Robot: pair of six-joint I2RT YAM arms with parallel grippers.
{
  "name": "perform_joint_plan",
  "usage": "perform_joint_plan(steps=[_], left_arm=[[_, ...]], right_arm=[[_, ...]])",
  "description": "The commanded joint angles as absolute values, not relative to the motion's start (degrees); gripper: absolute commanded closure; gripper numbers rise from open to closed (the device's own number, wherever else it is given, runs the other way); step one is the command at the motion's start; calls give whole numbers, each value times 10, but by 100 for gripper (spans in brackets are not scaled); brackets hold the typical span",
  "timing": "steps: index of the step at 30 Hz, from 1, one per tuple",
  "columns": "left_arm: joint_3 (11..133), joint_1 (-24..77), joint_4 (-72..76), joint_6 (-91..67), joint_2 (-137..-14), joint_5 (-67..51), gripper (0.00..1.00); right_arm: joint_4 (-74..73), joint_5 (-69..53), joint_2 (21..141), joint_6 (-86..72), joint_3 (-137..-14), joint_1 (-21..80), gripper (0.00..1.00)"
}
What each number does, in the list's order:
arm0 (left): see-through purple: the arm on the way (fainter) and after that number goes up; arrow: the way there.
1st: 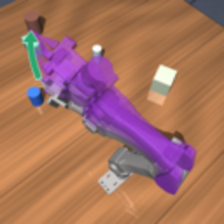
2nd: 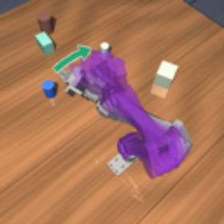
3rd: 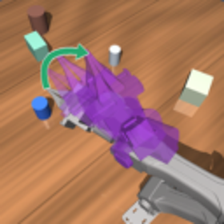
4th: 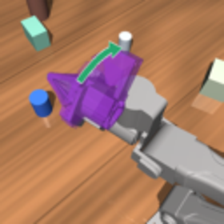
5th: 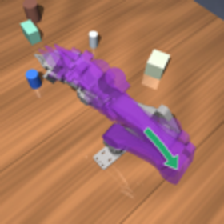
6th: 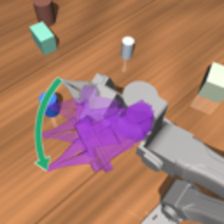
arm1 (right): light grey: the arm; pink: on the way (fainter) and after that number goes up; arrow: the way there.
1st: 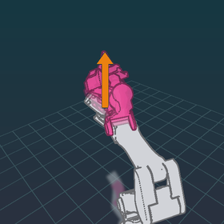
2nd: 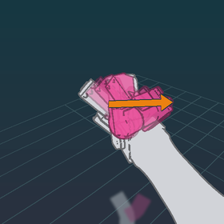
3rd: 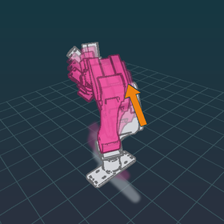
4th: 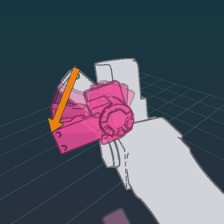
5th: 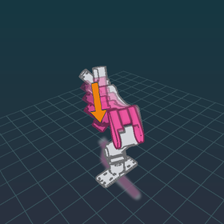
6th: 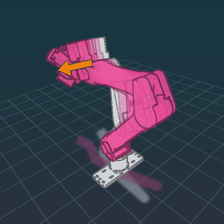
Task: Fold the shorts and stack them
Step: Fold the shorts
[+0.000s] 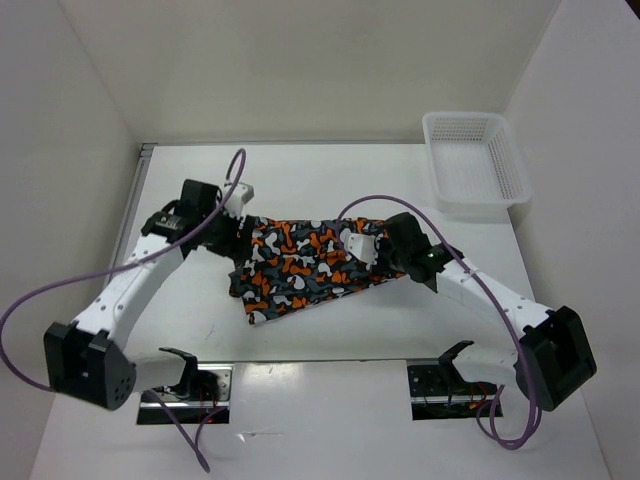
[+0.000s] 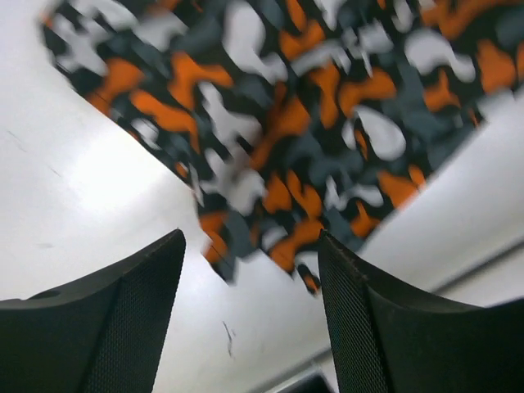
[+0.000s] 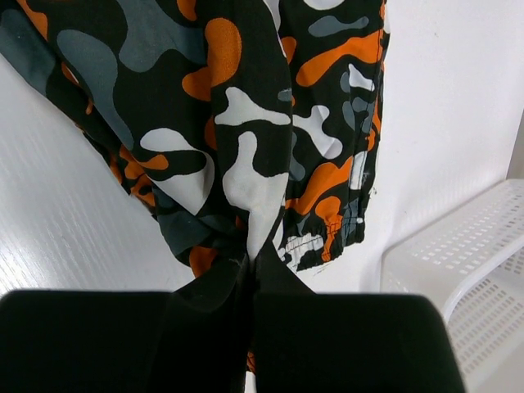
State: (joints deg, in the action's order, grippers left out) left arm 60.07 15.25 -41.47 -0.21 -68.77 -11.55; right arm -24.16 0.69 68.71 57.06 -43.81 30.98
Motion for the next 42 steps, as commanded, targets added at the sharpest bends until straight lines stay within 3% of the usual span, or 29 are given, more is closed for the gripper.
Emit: perform_joint_plan(steps=[1,8,15,16,19,24,27,31,36,39,42], left_arm=[[651,117,-369,0,-778,-103,27],[628,110,-494,0,-806,-159,19],[620,136,-515,0,-857,-169,21],[600,142,-503,0,-864,-159,23],[587,150,-483,0,-871,-135,42],[587,156,-448,0,-888,-102,96],[631,156,-421,0,-888,-70,100],[765,156,-318,0,-902,107,100],[921,156,-173,0,-948,232,100],[914,170,-147,0,-948,254,100],[846,181,-132,0,-919,261,100]], right_arm=[[-234,4,683,581,-435,313,100],[-228,-2,697,581,-435,313,100],[-239,-2,713,581,-440,313,100],[-239,-7,713,581,-440,313,100],[-239,-7,713,576,-446,313,100],[-227,-7,725,570,-451,313,100],[-220,-7,753,539,-483,313,100],[-130,18,814,470,-587,296,100],[-52,98,911,368,-731,250,100],[-57,114,930,338,-765,230,100],[-52,114,902,369,-705,223,100]])
